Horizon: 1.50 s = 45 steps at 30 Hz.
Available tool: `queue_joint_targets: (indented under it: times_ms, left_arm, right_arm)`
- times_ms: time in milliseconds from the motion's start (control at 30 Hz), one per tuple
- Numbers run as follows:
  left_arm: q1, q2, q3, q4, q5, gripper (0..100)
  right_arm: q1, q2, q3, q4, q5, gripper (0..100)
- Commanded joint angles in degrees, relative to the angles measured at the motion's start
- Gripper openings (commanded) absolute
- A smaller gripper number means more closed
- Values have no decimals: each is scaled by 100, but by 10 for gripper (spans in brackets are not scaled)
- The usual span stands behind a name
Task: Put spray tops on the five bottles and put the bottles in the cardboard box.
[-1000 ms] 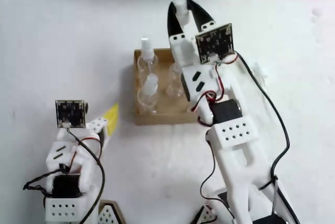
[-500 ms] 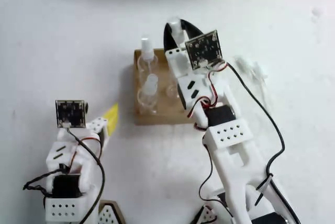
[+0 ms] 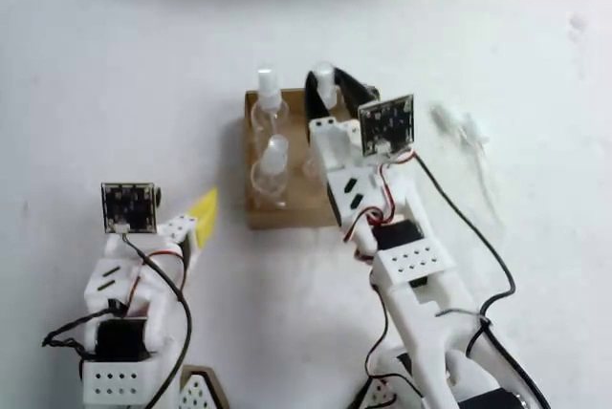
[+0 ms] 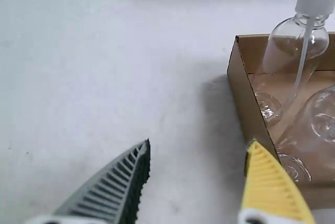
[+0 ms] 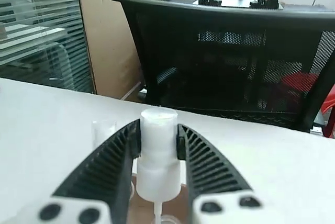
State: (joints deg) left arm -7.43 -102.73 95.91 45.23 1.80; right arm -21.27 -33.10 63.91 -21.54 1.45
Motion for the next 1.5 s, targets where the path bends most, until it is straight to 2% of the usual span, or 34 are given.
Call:
queue_joint_targets:
  times_ms: [0,333,567,933,1067,1167,1467]
  left_arm:
    - [40,-31,-88,-149,-79,267]
    - [40,-31,-88,-149,-79,267]
    - [40,-31,-88,-149,-79,267]
    - [48,-31,-88,-149,-79,267]
    - [40,-31,-88,-149,-79,267]
    - [48,-31,-88,-149,-79,267]
    - [48,-31,-79,-149,-79,267]
  right_arm:
    - [-13,-13,176,-391,-35,16]
    - [4,646,264,-646,-35,16]
    - [4,1086,352,-1569,-26,16]
    - [4,505,923,-1525,-26,23]
    - [-13,180,1099,-1464,-18,121]
    - [-48,-4,1090,-963,-35,190]
    - [119,-1218,1099,-690,-70,190]
